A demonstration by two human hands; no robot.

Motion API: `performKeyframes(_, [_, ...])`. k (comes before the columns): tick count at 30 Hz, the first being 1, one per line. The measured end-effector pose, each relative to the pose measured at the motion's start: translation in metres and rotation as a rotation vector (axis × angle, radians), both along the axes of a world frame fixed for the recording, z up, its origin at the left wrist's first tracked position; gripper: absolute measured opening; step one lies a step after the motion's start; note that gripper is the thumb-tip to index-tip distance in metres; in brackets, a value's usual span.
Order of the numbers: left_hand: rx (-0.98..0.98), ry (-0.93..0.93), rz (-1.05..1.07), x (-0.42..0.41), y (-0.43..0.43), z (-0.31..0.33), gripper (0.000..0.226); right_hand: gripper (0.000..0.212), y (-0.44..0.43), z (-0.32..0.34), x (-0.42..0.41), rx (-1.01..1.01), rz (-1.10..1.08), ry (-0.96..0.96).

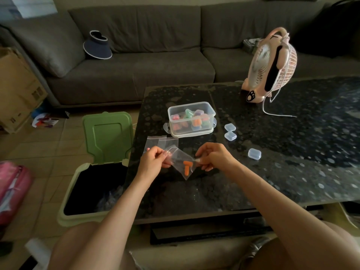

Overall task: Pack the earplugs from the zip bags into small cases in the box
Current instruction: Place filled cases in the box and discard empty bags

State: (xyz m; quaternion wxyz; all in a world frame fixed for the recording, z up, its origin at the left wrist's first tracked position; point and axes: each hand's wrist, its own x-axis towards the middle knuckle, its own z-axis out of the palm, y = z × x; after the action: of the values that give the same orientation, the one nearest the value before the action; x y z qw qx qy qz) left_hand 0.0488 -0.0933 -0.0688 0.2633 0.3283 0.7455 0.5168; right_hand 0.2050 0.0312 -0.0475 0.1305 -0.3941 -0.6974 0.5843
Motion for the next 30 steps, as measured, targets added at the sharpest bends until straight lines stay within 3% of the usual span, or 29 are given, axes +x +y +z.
performKeyframes(7, [-0.071,-0.184,0.046,-0.0015,0.0037,-0.0038,0.024,0.027,0.0029,0.006,0.0058,-0.056,0.162,0.06])
performKeyframes(13, [-0.124,-0.381,0.03,0.0041,0.0035,-0.0041,0.028,0.021,0.0007,0.0055,0.0066,0.06,0.127,0.044])
performKeyframes(17, [-0.152,-0.414,0.036,0.0048,0.0044,-0.0065,0.024,0.012,-0.0014,0.0014,0.003,0.103,0.073,0.022])
performKeyframes(22, [-0.159,-0.449,0.038,0.0049,0.0056,-0.0059,0.022,0.015,-0.0032,0.0028,0.0003,0.182,0.045,0.046])
performKeyframes(30, [-0.132,-0.495,0.013,0.0044,0.0056,-0.0057,0.022,0.012,-0.0053,0.0036,-0.0012,0.153,-0.001,0.168])
